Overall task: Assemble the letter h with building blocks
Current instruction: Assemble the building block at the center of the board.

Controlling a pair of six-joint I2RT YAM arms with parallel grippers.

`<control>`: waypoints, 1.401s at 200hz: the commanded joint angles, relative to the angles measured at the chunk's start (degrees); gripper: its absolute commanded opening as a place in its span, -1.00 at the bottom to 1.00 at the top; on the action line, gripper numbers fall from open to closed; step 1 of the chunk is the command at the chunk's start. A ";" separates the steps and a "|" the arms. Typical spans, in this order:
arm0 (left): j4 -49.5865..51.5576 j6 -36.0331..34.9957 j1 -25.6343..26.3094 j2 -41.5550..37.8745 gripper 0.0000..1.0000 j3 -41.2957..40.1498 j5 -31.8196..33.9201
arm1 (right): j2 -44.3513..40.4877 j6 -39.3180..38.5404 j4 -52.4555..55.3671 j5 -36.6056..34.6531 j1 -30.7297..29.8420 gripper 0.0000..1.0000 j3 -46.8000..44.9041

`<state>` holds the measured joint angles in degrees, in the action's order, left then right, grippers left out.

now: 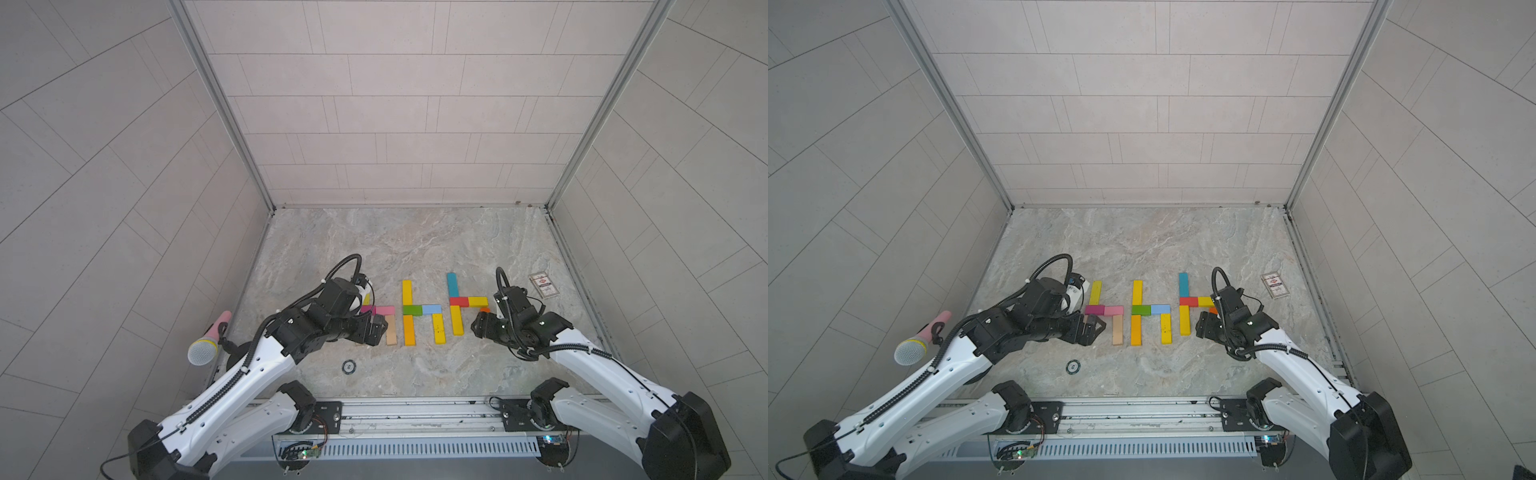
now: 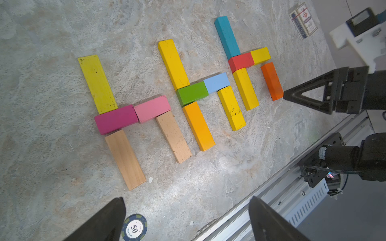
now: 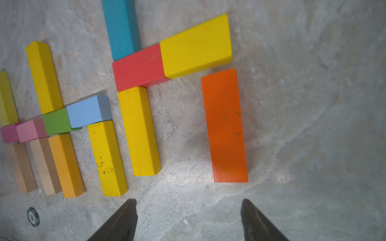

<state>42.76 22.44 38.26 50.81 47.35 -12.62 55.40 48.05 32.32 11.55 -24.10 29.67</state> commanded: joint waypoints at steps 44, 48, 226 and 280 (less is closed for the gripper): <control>-0.05 -0.62 -0.37 -0.54 1.00 1.29 0.48 | -7.09 12.54 -4.48 1.45 -0.26 0.73 -5.51; -0.05 -0.57 -0.30 -0.54 1.00 1.28 0.42 | -7.39 13.06 -5.25 1.41 -0.26 0.73 -6.06; -0.22 -0.71 -0.34 -0.82 1.00 1.18 -0.13 | 1.09 16.79 -14.50 -0.09 -0.20 0.74 -8.56; -0.25 -0.68 -0.32 -0.73 1.00 1.20 -0.01 | 1.10 16.28 -14.68 -2.53 0.16 0.74 -8.38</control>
<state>42.76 22.44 38.26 50.65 47.35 -12.67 56.31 63.70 17.54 11.35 -24.10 21.61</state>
